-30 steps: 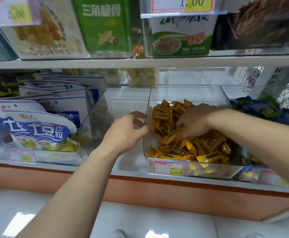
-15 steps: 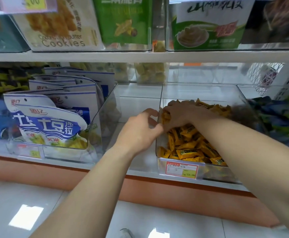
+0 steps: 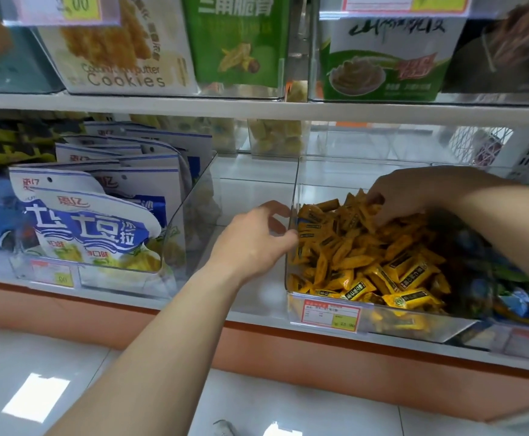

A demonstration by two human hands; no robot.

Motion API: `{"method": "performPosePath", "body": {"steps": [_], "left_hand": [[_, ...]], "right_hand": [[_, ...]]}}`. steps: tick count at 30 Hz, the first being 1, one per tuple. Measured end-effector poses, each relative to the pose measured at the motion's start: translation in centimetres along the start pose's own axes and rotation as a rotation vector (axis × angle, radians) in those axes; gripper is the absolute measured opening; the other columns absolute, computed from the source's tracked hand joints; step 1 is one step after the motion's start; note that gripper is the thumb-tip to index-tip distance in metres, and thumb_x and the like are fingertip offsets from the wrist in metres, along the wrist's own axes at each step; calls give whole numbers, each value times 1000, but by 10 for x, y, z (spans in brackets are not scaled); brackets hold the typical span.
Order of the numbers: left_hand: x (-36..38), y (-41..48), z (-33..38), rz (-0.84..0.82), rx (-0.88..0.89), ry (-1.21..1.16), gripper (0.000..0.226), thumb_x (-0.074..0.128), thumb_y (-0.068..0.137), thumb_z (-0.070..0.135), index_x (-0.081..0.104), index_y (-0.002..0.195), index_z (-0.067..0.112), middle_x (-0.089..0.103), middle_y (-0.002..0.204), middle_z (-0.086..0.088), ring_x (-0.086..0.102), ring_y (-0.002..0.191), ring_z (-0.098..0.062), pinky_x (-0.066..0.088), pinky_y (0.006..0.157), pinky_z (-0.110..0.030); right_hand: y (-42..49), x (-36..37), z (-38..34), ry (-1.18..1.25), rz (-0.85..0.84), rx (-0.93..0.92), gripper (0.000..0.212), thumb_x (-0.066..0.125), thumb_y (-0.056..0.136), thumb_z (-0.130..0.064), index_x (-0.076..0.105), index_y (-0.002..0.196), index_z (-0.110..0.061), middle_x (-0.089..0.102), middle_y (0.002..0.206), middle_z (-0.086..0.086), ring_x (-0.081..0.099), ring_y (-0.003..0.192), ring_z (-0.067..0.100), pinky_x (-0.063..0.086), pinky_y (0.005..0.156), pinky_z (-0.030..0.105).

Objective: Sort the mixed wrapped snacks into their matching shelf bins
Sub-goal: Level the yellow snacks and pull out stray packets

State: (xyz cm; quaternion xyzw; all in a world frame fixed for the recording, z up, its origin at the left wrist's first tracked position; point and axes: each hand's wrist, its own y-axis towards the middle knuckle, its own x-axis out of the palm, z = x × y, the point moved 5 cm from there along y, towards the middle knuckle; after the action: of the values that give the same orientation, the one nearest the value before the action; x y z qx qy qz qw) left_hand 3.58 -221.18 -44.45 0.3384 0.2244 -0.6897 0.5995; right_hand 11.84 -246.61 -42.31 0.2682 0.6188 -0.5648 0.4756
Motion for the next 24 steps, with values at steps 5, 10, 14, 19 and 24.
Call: {"method": "performPosePath", "body": {"steps": [5, 10, 14, 19, 24], "left_hand": [[1, 0, 3, 14, 6, -29, 37, 64, 82, 46, 60, 117, 35, 69, 105, 11, 65, 96, -12, 57, 88, -35], [2, -3, 2, 16, 3, -16, 37, 62, 86, 44, 58, 122, 35, 69, 106, 10, 65, 97, -14, 57, 88, -36], [1, -3, 0, 13, 11, -15, 38, 60, 85, 49, 57, 121, 38, 68, 103, 15, 64, 96, -13, 57, 87, -38], [1, -1, 1, 9, 8, -37, 36, 61, 84, 49, 57, 119, 39, 67, 99, 17, 64, 96, -12, 57, 88, -38], [0, -2, -1, 18, 7, -51, 33, 62, 87, 45, 58, 119, 38, 67, 99, 17, 64, 97, -12, 55, 89, -35]], "right_hand": [[12, -15, -47, -54, 341, -65, 39, 58, 82, -61, 70, 104, -31, 66, 111, -6, 58, 101, 20, 48, 80, 36], [34, 37, -103, 145, -45, -234, 52, 42, 98, -60, 47, 145, -38, 45, 151, -7, 44, 134, 19, 33, 108, 35], [13, 49, -91, 154, -93, -271, 49, 43, 95, -62, 53, 139, -43, 50, 146, -11, 45, 133, 15, 35, 108, 37], [13, 28, -85, 233, -44, -167, 51, 35, 97, -65, 71, 103, -29, 68, 106, -4, 60, 92, 9, 40, 75, 30], [53, 11, -86, 280, 375, -155, 26, 53, 98, -32, 70, 115, -21, 66, 117, -1, 58, 102, 20, 39, 75, 27]]}}
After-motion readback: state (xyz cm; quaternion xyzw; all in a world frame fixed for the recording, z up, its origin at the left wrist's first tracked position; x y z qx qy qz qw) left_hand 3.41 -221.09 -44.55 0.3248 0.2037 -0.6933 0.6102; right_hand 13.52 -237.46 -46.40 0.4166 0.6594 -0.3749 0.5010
